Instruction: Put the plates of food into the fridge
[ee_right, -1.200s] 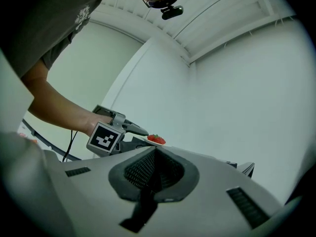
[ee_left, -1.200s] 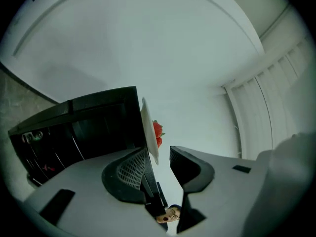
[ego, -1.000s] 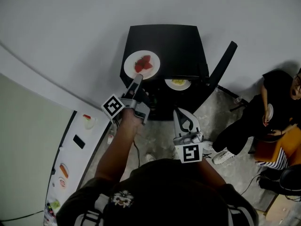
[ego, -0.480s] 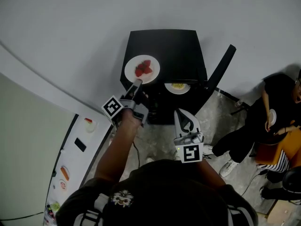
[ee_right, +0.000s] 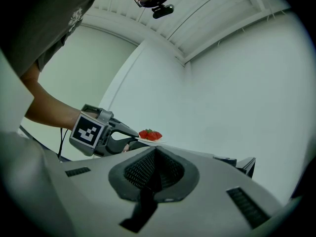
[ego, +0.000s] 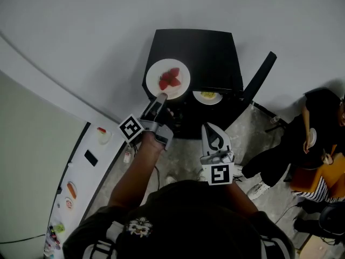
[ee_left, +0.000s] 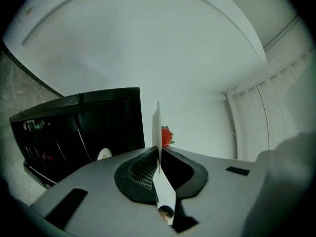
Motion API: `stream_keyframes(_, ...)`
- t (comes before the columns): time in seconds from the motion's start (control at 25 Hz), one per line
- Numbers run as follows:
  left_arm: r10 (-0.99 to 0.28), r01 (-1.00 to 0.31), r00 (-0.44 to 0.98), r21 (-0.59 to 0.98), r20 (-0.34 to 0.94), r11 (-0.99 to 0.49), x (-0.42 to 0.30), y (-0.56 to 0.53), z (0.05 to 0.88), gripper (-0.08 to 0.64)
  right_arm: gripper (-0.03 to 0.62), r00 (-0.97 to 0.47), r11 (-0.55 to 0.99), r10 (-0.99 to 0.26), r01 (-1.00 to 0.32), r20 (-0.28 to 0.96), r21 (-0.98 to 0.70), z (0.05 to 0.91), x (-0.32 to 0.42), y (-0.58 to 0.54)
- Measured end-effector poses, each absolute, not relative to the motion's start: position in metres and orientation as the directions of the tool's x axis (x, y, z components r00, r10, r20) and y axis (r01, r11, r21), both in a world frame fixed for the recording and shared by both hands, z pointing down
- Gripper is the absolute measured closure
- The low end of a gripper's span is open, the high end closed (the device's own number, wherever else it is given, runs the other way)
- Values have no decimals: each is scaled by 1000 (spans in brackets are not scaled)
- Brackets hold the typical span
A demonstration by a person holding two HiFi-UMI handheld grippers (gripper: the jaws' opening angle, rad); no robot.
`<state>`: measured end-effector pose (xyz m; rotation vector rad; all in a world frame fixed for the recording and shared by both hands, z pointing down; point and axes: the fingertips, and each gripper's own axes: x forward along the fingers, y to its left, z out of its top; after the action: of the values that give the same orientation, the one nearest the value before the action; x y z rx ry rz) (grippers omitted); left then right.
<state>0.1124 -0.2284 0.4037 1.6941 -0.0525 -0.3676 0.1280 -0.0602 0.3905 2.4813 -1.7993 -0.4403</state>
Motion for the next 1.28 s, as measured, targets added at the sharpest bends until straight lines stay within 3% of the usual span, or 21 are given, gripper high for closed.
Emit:
stream_keyframes(0.24,-241,234,937,967,-252,-99,102,-213,409,520,568,255,-282,-959,-912,-125,298,402,127,-71)
stream_keyframes(0.36,-249,228,937,969,-244,-89,94,-208,417,520,568,272,-306,-947,-928,-173,214,397,129,-77)
stream_keyframes(0.76,-266,199,940,977,-213,-78,47,-179,442,523,568,307,-331,-941,-925,-143,186,406,132,-78)
stream_keyframes(1.28,-221,80,972,996,-84,-24,58,-175,526,524,568,350,-357,-934,-925,-74,128,434,144,-74)
